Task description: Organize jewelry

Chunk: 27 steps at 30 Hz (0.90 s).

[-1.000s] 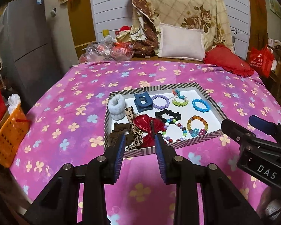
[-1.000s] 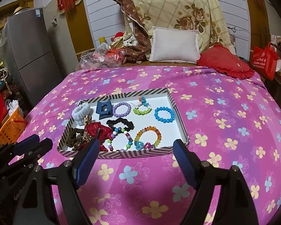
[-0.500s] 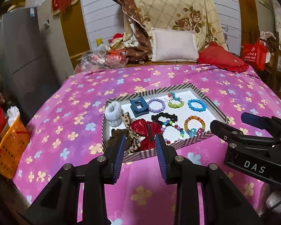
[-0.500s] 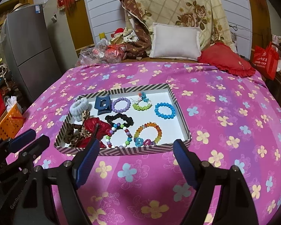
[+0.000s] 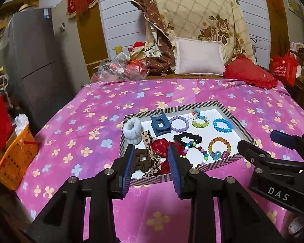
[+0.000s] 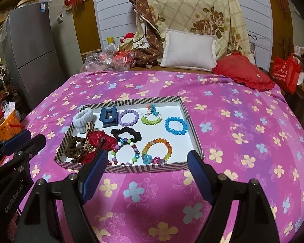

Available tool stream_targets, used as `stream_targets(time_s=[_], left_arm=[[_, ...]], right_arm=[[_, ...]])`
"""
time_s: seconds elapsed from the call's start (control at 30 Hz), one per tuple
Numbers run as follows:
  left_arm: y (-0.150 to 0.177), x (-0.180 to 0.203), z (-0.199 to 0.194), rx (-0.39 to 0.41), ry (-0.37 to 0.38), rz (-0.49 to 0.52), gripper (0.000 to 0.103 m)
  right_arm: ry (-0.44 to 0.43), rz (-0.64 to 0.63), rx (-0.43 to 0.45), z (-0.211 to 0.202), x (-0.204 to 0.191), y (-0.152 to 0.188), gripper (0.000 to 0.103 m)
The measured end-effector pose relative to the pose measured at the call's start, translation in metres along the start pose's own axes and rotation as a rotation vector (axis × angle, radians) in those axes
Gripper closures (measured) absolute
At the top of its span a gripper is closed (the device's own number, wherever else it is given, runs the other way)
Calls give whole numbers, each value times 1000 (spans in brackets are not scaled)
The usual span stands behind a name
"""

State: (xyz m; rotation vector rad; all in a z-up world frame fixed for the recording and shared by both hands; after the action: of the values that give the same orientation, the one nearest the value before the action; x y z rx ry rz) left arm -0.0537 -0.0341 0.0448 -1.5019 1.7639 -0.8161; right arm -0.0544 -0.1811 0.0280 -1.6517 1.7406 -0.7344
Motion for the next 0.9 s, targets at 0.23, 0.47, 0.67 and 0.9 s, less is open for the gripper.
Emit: stream_targets(time_s=[0.23, 0.47, 0.67, 0.9], left_arm=[[-2, -3, -2, 9, 5, -19, 68], [-2, -4, -1, 0, 9, -26, 68], [0, -6, 1, -10, 13, -44, 68], [0, -6, 1, -9, 12, -44, 68]], right_arm=[[-3, -7, -1, -1, -3, -3, 20], [-9, -16, -7, 1, -8, -2, 20], [-9, -16, -6, 2, -9, -2, 20], [-12, -27, -19, 6, -15, -1, 20]])
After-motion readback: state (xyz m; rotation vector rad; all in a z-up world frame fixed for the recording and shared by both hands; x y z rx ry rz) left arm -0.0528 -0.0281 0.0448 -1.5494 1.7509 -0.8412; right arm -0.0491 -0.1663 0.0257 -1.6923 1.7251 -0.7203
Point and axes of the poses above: each gripper's, at about its wrist camera, not at the fingertips, and z roughly the way its jaws point, x to its right, y to its underside, the point moved 7 cm from there along z, roughly the way its jaws point, and after that the axes turned 3 degrees about y, right-handed, at the moved point
